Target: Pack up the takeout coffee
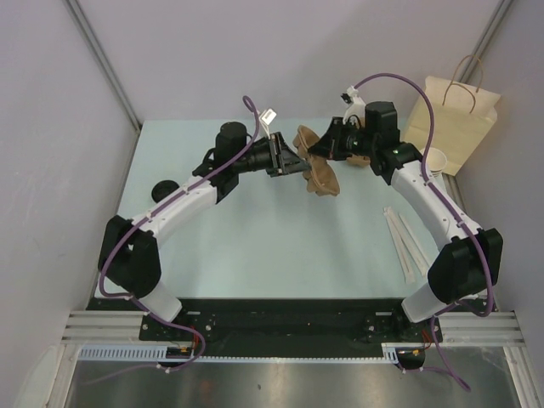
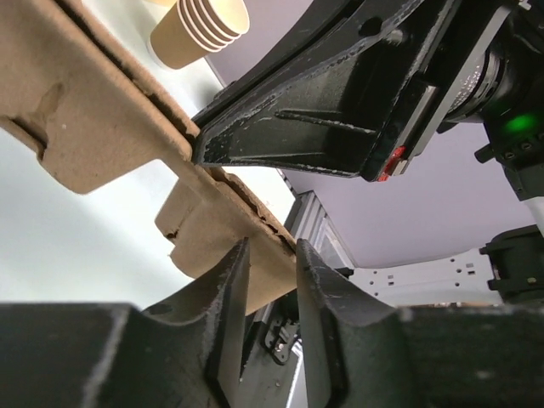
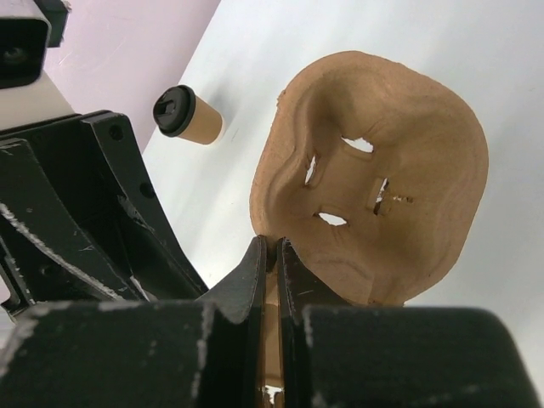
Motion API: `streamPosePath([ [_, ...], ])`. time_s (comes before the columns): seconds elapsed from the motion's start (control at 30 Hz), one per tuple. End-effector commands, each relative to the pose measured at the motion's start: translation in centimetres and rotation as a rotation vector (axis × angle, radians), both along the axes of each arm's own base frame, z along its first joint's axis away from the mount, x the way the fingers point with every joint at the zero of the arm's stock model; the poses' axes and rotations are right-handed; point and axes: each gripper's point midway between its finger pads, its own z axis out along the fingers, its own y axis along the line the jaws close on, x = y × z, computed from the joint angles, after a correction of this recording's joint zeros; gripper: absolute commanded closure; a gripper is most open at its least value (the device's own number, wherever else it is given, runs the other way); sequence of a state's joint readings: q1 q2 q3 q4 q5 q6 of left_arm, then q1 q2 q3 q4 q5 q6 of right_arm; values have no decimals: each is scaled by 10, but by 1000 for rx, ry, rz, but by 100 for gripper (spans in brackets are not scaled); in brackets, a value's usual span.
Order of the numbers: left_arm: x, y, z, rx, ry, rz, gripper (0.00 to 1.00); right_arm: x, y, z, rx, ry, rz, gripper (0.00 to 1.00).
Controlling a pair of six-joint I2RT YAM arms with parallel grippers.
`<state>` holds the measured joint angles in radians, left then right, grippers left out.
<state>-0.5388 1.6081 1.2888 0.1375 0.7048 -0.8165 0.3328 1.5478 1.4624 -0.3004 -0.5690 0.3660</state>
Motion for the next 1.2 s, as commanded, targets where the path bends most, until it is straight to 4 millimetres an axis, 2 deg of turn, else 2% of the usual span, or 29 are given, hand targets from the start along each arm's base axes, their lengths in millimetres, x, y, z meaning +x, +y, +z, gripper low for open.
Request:
streamPosePath([
  [0.0,-5,-4,-3,-17,16,-24,68,-1,-4,37,71,-84,-6,100],
  [0.37,-10,-6,8,-104,29,-52,69,-5,-1,39,158,-16,33,100],
  [0.53,-5,-6,5,-90,33,-36,69,-4,-1,41,181,-2,25,100],
  [0.8,16,5,-24,96,52,90,69,-8,4,41,156,-19,4,100],
  [1.0,20,6,-29,120,75,108,75,-11,12,37,147,-19,-6,100],
  [1.17,26,12,-32,120,90,123,84,-13,14,31,123,-16,-17,100],
])
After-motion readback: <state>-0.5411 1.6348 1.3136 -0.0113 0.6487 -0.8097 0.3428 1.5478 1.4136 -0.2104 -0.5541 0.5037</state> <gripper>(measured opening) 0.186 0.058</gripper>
